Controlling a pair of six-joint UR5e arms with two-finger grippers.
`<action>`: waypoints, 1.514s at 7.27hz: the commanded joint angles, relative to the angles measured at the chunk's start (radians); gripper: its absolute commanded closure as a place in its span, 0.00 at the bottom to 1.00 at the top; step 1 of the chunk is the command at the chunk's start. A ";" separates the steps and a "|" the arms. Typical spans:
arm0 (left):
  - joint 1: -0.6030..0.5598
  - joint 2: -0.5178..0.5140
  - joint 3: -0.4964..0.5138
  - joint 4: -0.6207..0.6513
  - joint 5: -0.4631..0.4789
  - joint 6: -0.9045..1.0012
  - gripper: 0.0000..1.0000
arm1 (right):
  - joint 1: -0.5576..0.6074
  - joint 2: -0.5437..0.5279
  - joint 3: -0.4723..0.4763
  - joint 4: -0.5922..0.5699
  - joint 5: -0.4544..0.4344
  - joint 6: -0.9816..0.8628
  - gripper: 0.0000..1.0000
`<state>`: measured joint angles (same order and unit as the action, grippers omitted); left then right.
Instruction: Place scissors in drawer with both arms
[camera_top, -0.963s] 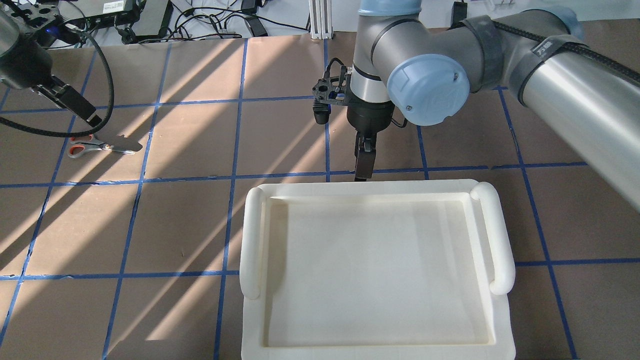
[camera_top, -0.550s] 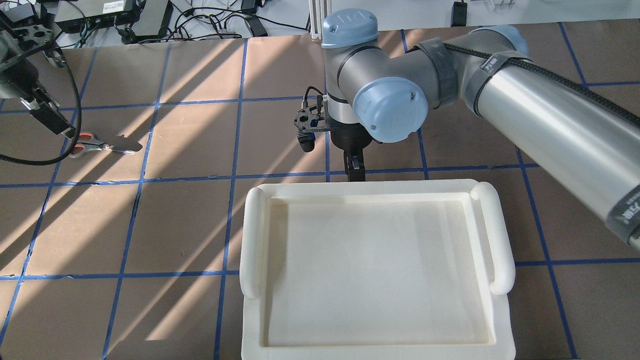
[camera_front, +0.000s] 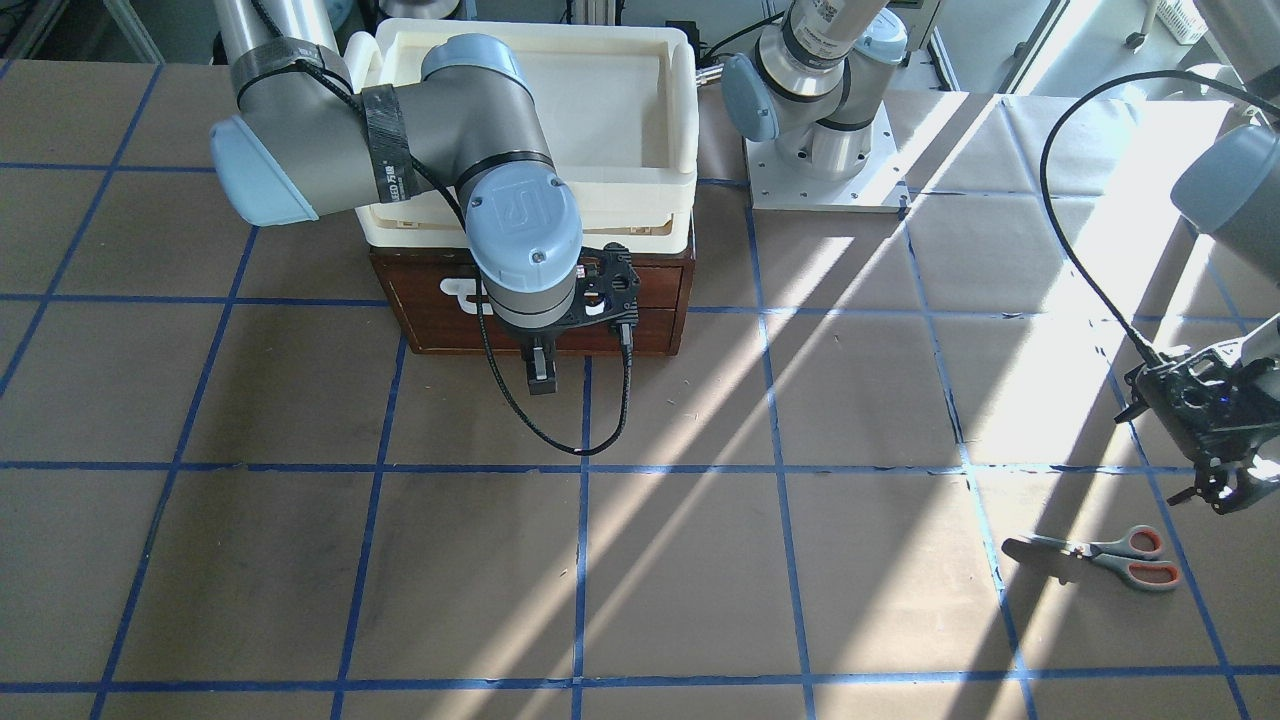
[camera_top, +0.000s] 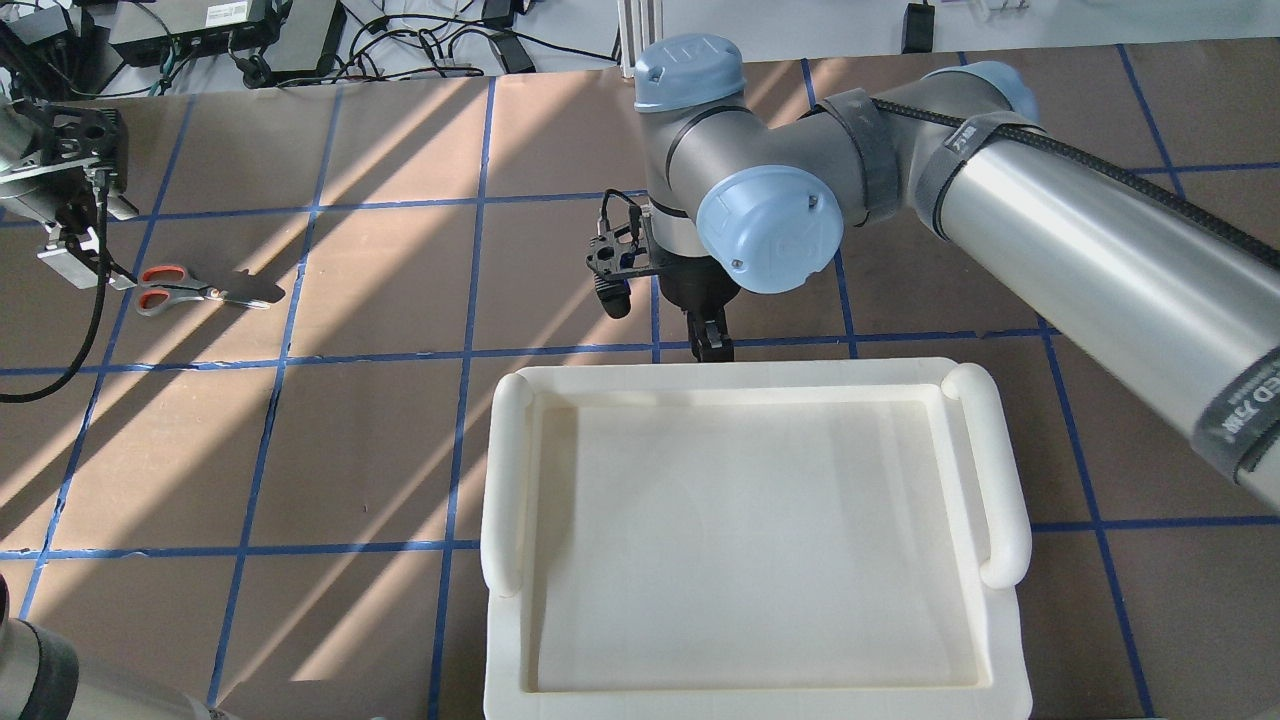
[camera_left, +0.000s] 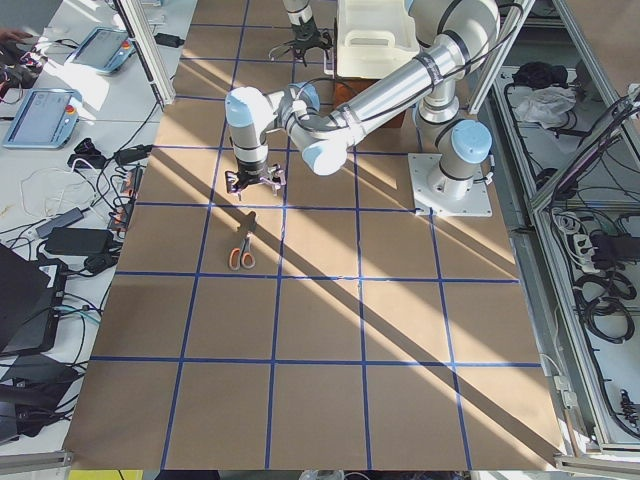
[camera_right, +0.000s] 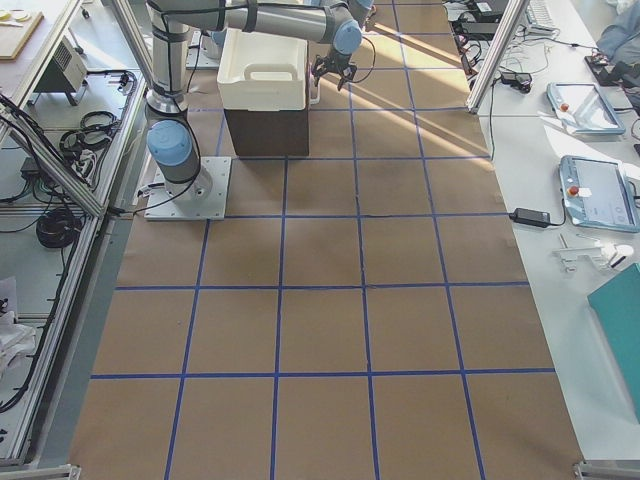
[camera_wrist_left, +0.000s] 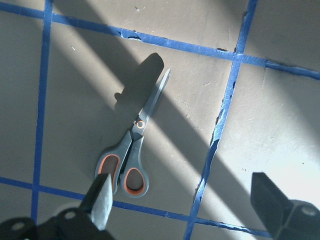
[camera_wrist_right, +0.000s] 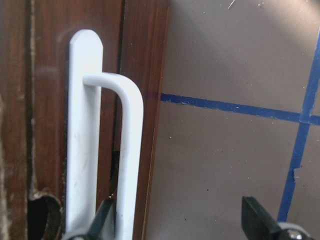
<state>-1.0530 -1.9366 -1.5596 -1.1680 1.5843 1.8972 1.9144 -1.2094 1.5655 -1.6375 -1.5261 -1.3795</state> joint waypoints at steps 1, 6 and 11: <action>0.018 -0.082 0.001 0.115 -0.010 0.190 0.02 | 0.000 0.013 0.001 -0.014 -0.002 -0.010 0.26; 0.018 -0.223 0.003 0.264 -0.015 0.358 0.03 | -0.040 0.068 -0.124 -0.008 -0.025 -0.012 0.34; 0.018 -0.274 0.004 0.289 -0.014 0.381 0.13 | -0.064 0.162 -0.264 -0.015 -0.055 -0.024 0.35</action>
<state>-1.0354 -2.2001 -1.5555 -0.8805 1.5695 2.2782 1.8562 -1.0663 1.3366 -1.6513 -1.5620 -1.3968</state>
